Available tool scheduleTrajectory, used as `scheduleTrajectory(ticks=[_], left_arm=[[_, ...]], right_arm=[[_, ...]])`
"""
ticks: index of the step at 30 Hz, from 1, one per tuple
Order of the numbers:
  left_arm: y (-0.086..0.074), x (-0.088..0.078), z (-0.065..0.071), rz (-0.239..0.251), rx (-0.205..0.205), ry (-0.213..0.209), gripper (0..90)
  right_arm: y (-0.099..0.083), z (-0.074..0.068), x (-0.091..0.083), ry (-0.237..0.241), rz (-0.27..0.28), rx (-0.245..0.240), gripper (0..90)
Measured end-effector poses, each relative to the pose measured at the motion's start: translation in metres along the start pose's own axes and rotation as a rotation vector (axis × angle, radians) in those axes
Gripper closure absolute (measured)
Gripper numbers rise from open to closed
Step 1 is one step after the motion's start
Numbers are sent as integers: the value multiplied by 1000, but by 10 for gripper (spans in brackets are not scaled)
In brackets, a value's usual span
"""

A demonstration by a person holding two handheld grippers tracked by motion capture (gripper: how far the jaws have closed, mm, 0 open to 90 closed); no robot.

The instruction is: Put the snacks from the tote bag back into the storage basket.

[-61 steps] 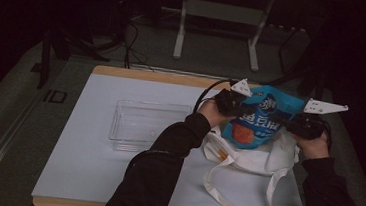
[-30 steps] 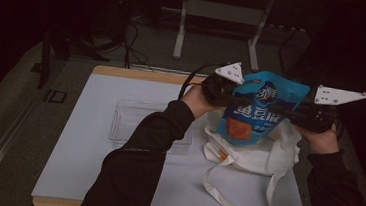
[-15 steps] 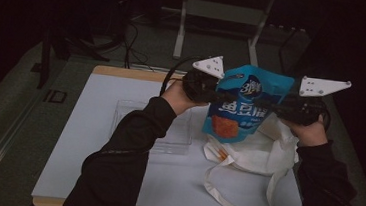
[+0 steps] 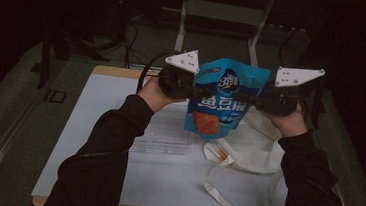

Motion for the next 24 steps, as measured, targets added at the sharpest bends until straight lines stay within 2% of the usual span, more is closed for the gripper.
scheduleTrajectory(ticks=[7, 24], left_arm=[[-11, -23, -1, -8, -6, 31, 900], [-41, -76, -4, -50, -55, 95, 900]], right_arm=[[15, -4, 20, 26, -8, -20, 889], [47, -13, 76, 100, -17, -57, 890]])
Point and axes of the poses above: each handheld gripper's, and its own axes: x roughly forward along the jaws, y roughly out of its top, z roughly to its right, the point moved 3 cm from there along x, roughly forward along the jaws, and after that the axes turned 5 degrees about -z, right-handed, at the moved point
